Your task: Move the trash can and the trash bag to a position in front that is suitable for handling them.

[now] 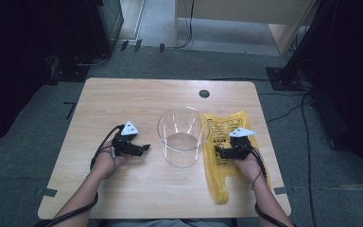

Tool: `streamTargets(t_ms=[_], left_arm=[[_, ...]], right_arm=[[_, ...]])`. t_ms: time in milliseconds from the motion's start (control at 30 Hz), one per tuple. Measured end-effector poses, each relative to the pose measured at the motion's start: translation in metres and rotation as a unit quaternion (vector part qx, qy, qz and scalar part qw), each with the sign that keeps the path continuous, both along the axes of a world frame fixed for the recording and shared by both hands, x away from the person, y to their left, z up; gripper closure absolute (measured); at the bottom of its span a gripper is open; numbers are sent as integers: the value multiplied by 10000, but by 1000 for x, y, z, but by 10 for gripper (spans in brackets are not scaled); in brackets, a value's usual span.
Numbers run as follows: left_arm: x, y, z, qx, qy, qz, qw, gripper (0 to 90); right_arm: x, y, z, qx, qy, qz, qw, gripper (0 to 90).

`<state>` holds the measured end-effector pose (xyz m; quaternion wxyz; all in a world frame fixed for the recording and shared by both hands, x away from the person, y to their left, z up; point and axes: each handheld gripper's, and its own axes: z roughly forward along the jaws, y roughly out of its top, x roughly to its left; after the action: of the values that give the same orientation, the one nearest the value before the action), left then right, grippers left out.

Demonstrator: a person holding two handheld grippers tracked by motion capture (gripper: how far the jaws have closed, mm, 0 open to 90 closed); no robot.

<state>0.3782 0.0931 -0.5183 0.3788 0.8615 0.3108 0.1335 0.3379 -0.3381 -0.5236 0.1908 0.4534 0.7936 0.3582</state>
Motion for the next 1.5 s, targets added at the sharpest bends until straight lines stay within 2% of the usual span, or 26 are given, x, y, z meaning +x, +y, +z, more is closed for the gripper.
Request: streamTargets(t_ms=[167,367,467,567,800,967,1067,1200,1267,1333,1400,1500], left_arm=[[0,0,0,-1,-1,21,10000,178],[1,-2,0,-6,-4,73,10000,177],[1,-3,0,-7,-2,122,9999,177],[2,-4,0,3,2,149,9999,177],[2,-5,0,-11,1,175,9998,177],[2,-5,0,-13,0,178,9998,177],[2,-5,0,-23,1,180,9998,178],[2,-6,0,-5,1,195,9998,178],[2,-6,0,1,3,203,9998,179],[3,-6,1,29,30,219,9998,179],[3,-7,1,37,38,232,9997,179],[3,-7,2,51,81,185,9998,179]], right_arm=[[0,0,0,-13,-21,-40,10000,164],[-1,-1,1,34,-75,-38,10000,275],[-2,0,1,56,-118,-162,9998,353],[-3,3,1,97,-153,-176,9997,471],[-5,9,2,118,-217,-21,9997,723],[-5,9,2,210,-124,133,9996,900],[-4,9,5,171,12,233,9996,900],[-4,10,9,-38,5,581,9983,900],[-4,10,13,80,35,597,9982,900],[-2,9,18,268,150,436,9986,900],[-2,8,22,456,160,348,9982,900],[-2,7,27,567,175,317,9977,900]])
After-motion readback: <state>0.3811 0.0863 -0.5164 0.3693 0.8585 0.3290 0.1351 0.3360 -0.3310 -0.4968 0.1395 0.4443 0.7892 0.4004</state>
